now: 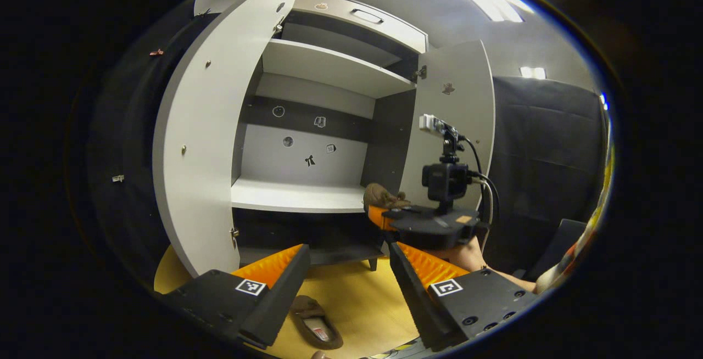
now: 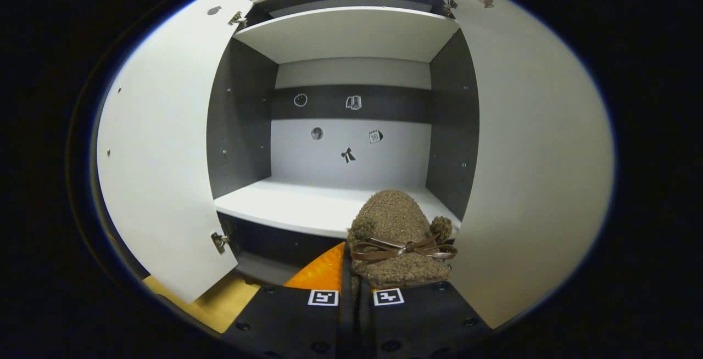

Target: Grab one shoe with the right hand and put it into the shoe cabinet, grab the other shoe with the left hand and put it into the shoe cabinet; then close the right door with the right hand and the left door with the left hand.

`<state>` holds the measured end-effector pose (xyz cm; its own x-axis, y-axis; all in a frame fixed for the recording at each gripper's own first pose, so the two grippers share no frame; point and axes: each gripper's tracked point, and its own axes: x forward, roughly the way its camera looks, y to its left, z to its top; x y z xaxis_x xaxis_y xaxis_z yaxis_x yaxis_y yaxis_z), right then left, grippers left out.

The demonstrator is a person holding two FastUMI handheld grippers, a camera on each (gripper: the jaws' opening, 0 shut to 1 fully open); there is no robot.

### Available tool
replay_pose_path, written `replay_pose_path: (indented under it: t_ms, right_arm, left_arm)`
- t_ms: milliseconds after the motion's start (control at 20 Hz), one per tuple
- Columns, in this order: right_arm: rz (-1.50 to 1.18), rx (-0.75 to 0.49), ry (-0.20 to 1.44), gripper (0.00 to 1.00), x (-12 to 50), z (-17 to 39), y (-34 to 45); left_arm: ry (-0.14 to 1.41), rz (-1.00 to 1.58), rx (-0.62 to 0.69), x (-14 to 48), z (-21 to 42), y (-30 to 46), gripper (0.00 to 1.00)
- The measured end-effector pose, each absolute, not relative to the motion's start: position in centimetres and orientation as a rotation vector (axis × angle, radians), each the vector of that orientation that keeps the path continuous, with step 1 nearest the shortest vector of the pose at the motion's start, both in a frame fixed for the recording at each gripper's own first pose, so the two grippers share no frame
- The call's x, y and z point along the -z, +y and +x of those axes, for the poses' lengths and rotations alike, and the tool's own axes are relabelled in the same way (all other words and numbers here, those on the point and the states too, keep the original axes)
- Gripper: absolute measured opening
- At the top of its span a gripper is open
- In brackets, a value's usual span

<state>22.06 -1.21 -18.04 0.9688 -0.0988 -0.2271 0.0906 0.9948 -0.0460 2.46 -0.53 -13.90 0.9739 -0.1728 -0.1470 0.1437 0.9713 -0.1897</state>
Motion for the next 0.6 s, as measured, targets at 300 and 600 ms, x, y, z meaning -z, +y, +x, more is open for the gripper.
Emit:
replay_pose_path:
  t_ms: [300, 600]
  right_arm:
    - [-0.034, 0.093, 0.207, 0.08, 14.4, 30.2, -2.1]
    - [-0.074, 0.111, 0.252, 0.08, 15.1, 38.1, -3.7]
  left_arm:
    - [0.202, -0.202, 0.182, 14.9, 1.5, -1.0, 0.93]
    - [0.282, -0.214, 0.198, 17.6, 1.6, -1.1, 0.93]
